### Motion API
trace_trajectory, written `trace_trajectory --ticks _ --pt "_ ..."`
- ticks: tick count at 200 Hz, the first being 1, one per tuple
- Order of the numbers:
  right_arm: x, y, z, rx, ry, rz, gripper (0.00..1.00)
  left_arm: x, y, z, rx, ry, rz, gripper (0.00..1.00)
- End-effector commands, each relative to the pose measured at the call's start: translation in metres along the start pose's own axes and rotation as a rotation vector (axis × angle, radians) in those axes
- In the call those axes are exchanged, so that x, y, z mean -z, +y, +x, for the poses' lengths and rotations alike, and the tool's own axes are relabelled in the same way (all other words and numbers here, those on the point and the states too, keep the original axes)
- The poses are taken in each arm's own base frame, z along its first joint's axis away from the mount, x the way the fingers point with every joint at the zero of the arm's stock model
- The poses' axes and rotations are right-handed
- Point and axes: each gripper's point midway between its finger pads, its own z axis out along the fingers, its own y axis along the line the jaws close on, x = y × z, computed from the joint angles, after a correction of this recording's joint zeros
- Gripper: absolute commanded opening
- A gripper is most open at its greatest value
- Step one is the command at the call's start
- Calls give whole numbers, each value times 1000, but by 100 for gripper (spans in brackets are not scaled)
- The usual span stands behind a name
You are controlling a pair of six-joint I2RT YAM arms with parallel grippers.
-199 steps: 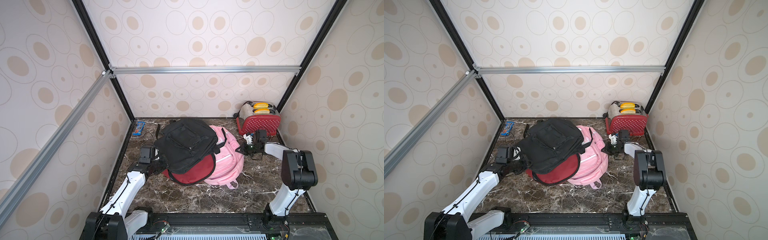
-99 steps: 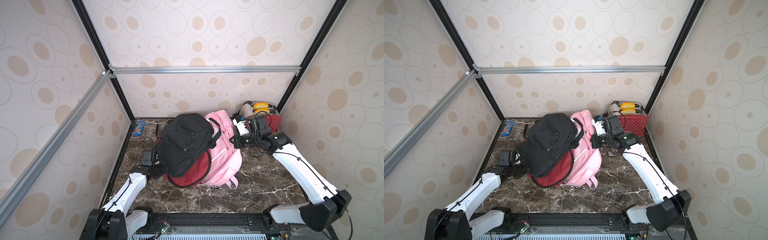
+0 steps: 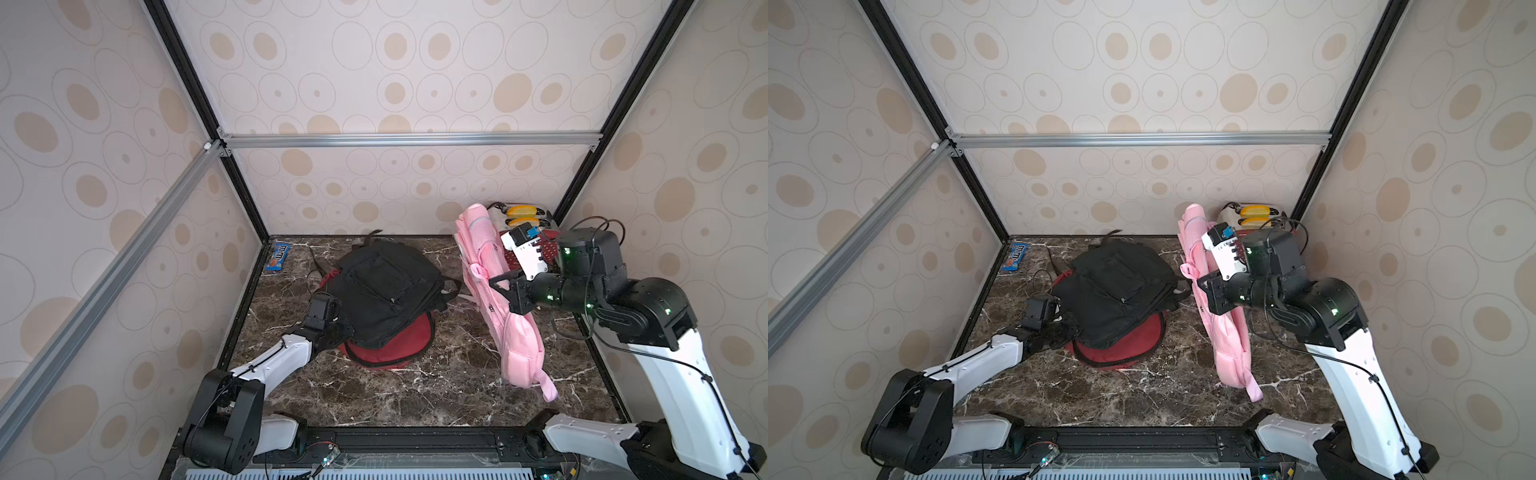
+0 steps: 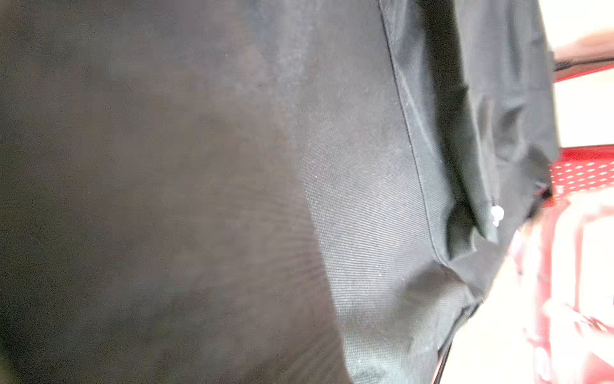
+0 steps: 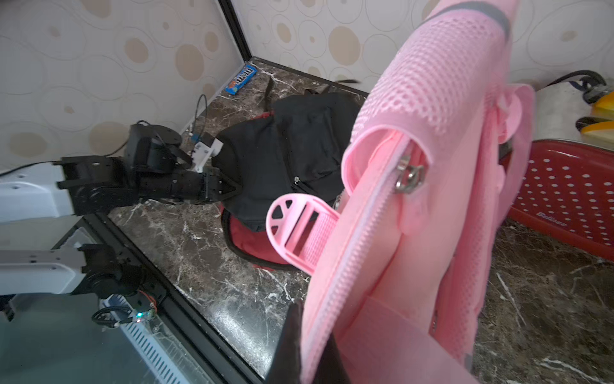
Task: Zip up the backpack
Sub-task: Place the backpack on the backpack.
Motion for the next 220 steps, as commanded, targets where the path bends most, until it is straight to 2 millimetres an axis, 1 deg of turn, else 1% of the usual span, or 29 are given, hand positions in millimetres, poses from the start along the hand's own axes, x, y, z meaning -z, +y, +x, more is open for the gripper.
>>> trace_trajectory --ticks 1,24,43,54,62,72,83,86,87,90,91,92,93,100,101,104,105,111,124,136,139,145,154,156,161,175,187,201,220 --pt "51 65 -73 95 -317 -310 0 -13 7 19 14 34 -9 0" --pt "68 95 -100 88 -408 -500 0 -17 3 34 13 46 40 0" --pt "67 111 -120 67 -450 -628 0 -17 9 46 21 56 58 0" --pt "64 113 -127 48 -473 -658 0 -15 16 52 31 58 53 0" --pt "56 105 -132 14 -485 -656 0 -13 18 54 24 57 54 0" --pt "49 88 -138 -42 -520 -651 0 -10 22 56 21 57 50 0" --pt "23 48 -138 -158 -541 -632 0 -7 21 58 19 55 61 0" --pt "12 36 -135 -194 -533 -622 0 -6 21 58 18 53 64 1" --pt "12 36 -135 -194 -533 -622 0 -5 21 58 18 53 65 1" --pt "-3 21 -129 -237 -518 -603 0 -4 21 58 18 53 69 3" --pt "-3 21 -129 -237 -518 -603 0 -4 21 58 18 53 69 4" --pt "-11 14 -125 -256 -508 -597 0 -3 20 58 17 53 70 5" --pt "-11 14 -125 -256 -508 -597 0 -3 21 58 17 52 69 6" --pt "-40 -13 -111 -313 -476 -567 0 1 19 58 14 49 81 8" --pt "-40 -13 -111 -313 -476 -567 0 1 18 58 13 49 84 8" --pt "-59 -28 -98 -347 -453 -545 0 3 17 59 12 51 89 9" --pt "-59 -28 -98 -347 -453 -545 0 3 17 59 11 51 91 10" --pt "-84 -46 -83 -386 -424 -521 0 7 15 58 7 47 94 12" --pt "-143 -81 -35 -484 -305 -476 0 14 13 58 4 41 104 15" --pt "-185 -101 7 -547 -220 -456 0 22 10 56 -8 31 106 18" --pt "-198 -106 21 -568 -186 -448 0 23 8 54 -11 26 110 19" --pt "-210 -111 35 -585 -163 -443 0 27 7 55 -12 26 113 19" --pt "-229 -118 64 -625 -108 -424 0 32 5 53 -15 20 118 20" --pt "-232 -119 70 -633 -93 -415 0 33 4 53 -16 19 120 20" --pt "-235 -134 82 -655 -83 -377 0 36 2 52 -20 15 126 21" --pt "-243 -140 117 -676 3 -300 0 46 -3 49 -28 8 129 22" --pt "-240 -145 137 -678 54 -229 0 57 -6 46 -40 -6 126 26" --pt "-233 -147 155 -667 106 -153 0 69 -12 41 -48 -22 128 32" --pt "-224 -150 167 -653 133 -87 0 83 -25 36 -50 -34 160 46"
